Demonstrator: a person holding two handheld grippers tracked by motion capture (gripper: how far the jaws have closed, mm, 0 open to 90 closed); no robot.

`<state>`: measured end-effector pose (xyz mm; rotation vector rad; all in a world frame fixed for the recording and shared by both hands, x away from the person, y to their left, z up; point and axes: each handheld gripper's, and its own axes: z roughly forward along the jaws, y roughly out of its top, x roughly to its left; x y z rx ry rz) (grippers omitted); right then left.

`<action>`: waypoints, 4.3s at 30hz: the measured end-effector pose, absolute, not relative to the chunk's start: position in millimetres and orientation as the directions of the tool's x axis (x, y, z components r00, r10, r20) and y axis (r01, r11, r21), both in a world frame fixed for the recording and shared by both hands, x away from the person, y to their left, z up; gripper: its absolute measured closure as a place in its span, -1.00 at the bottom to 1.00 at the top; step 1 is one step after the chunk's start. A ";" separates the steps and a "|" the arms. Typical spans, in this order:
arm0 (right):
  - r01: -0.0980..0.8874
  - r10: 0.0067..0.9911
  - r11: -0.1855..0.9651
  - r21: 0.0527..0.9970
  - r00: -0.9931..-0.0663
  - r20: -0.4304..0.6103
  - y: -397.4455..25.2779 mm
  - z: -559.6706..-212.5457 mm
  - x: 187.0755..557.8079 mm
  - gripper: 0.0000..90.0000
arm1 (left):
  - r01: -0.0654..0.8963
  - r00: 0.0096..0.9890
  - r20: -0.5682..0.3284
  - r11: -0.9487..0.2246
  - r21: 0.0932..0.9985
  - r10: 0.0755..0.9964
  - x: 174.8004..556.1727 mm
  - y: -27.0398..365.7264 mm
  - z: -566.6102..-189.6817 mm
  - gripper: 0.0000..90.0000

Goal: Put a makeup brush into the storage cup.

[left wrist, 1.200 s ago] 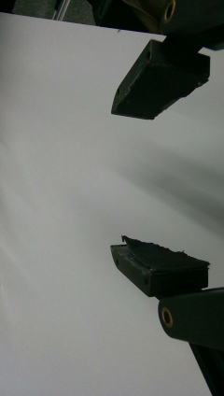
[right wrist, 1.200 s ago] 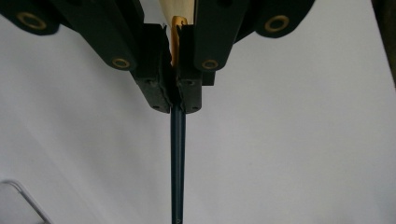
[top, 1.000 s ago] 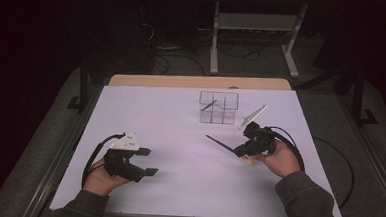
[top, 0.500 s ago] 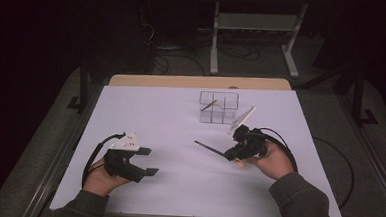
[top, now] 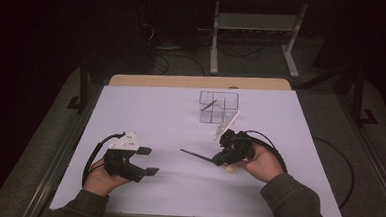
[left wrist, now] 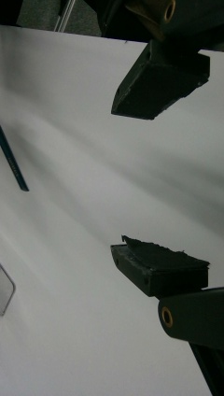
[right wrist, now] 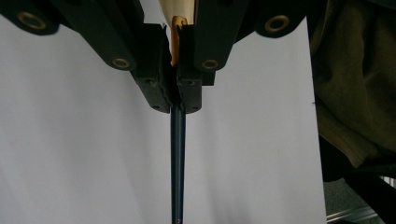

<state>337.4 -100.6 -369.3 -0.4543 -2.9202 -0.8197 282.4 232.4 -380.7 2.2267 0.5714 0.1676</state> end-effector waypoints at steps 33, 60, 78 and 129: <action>0.156 0.077 0.859 0.488 -0.981 0.178 -57.3 -375.1 316.9 0.85 | 0.252 0.952 -0.055 -0.675 0.693 0.300 282.0 199.7 -380.9 -0.08; 0.083 0.002 0.849 0.522 -0.988 0.154 -61.5 -367.7 308.6 0.85 | 0.159 0.987 -0.104 -0.808 0.568 0.121 292.1 155.4 -369.3 0.63; 0.038 -0.028 0.864 0.502 -0.992 0.124 -59.0 -367.2 303.8 0.85 | 0.135 0.988 -0.140 -0.826 0.547 0.069 289.0 150.2 -372.4 0.87; 0.051 -0.045 0.869 0.493 -0.982 0.181 -77.3 -361.5 312.9 0.86 | 0.105 0.994 -0.092 -0.823 0.558 0.065 286.6 151.1 -371.3 0.63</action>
